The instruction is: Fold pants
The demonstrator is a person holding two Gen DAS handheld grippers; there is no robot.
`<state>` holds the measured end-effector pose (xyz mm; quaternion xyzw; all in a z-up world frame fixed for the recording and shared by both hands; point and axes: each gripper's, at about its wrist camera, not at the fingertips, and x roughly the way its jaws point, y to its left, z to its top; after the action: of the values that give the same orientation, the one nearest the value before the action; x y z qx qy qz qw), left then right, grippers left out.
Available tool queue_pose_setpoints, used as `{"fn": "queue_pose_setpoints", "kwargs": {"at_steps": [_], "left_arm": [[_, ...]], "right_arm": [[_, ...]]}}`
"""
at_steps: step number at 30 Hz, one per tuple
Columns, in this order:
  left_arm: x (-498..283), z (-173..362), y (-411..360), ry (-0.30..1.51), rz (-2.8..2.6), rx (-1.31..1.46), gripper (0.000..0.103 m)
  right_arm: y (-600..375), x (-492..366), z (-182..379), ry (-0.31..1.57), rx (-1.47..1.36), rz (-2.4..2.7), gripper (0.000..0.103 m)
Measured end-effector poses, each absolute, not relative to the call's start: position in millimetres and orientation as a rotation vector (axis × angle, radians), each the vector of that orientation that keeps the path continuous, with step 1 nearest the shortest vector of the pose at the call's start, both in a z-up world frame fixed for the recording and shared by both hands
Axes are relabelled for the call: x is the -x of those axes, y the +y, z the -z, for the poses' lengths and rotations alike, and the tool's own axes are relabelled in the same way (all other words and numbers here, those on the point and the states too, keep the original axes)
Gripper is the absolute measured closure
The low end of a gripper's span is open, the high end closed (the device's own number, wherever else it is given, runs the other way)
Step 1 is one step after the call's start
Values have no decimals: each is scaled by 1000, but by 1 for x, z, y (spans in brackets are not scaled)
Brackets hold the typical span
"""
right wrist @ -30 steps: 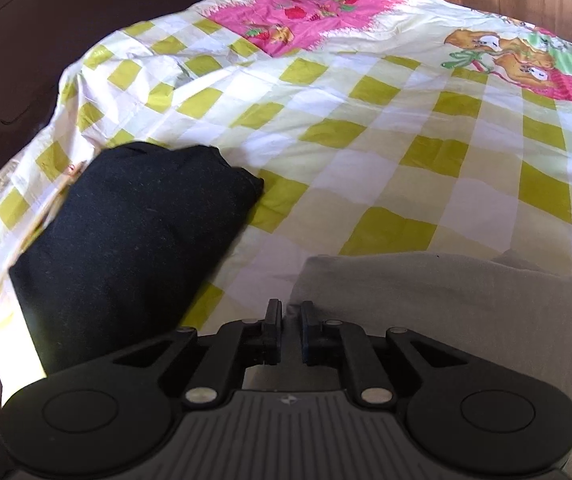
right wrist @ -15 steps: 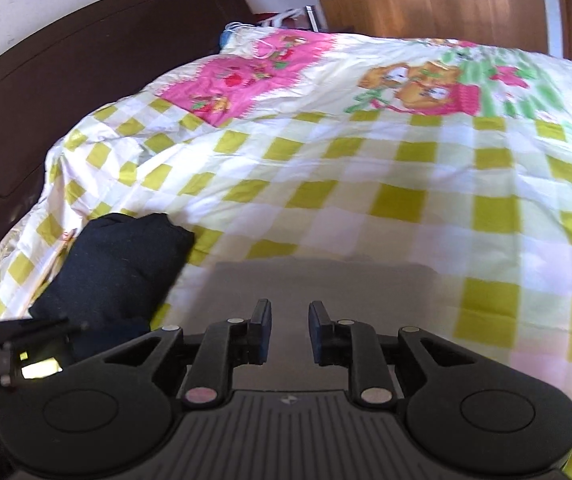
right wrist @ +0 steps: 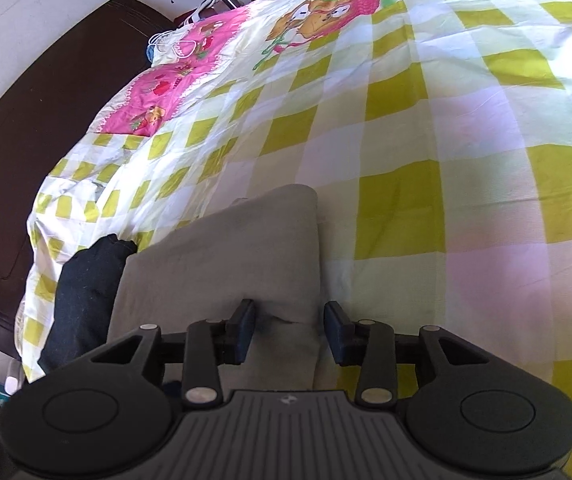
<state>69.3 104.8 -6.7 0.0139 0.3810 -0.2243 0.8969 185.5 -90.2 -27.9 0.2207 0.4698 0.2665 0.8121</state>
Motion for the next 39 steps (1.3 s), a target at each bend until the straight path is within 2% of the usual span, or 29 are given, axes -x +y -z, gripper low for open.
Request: {"fn": "queue_pose_setpoints", "kwargs": {"at_steps": [2, 3, 4, 7, 13, 15, 19, 23, 28, 30, 31, 32, 34, 39], "left_arm": [[-67, 8, 104, 789, 481, -49, 67], [-66, 8, 103, 793, 485, -64, 67], [-66, 10, 102, 800, 487, -72, 67], [-70, 14, 106, 818, 488, -44, 67], [-70, 15, 109, 822, 491, -29, 67], [-69, 13, 111, 819, 496, -21, 67], [-71, -7, 124, 792, 516, 32, 66], [-93, -33, 129, 718, 534, 83, 63], [-150, -30, 95, 712, 589, 96, 60], [-171, -18, 82, 751, 581, 97, 60], [-184, -8, 76, 789, 551, 76, 62], [-193, 2, 74, 824, 517, 55, 62], [-205, 17, 80, 852, 440, 13, 68], [-204, 18, 94, 823, 376, -13, 64]], "right_arm": [[-84, -199, 28, 990, -495, -581, 53], [-80, -206, 27, 981, -482, -571, 59], [-74, -213, 27, 992, -454, -559, 77], [-59, -231, 29, 1021, -427, -579, 79], [-52, -256, 26, 991, -455, -509, 79], [-58, -254, 22, 996, -469, -525, 75], [-88, -213, -1, 947, -395, -566, 71], [-114, -170, 4, 1013, -398, -626, 57], [-110, -145, 29, 1094, -375, -700, 56], [-105, -143, 33, 1094, -362, -704, 58], [-103, -141, 32, 1099, -349, -707, 66], [-102, -139, 29, 1098, -331, -709, 70], [-101, -132, 24, 1087, -306, -712, 74], [-107, -117, 30, 1120, -346, -654, 73]]}}
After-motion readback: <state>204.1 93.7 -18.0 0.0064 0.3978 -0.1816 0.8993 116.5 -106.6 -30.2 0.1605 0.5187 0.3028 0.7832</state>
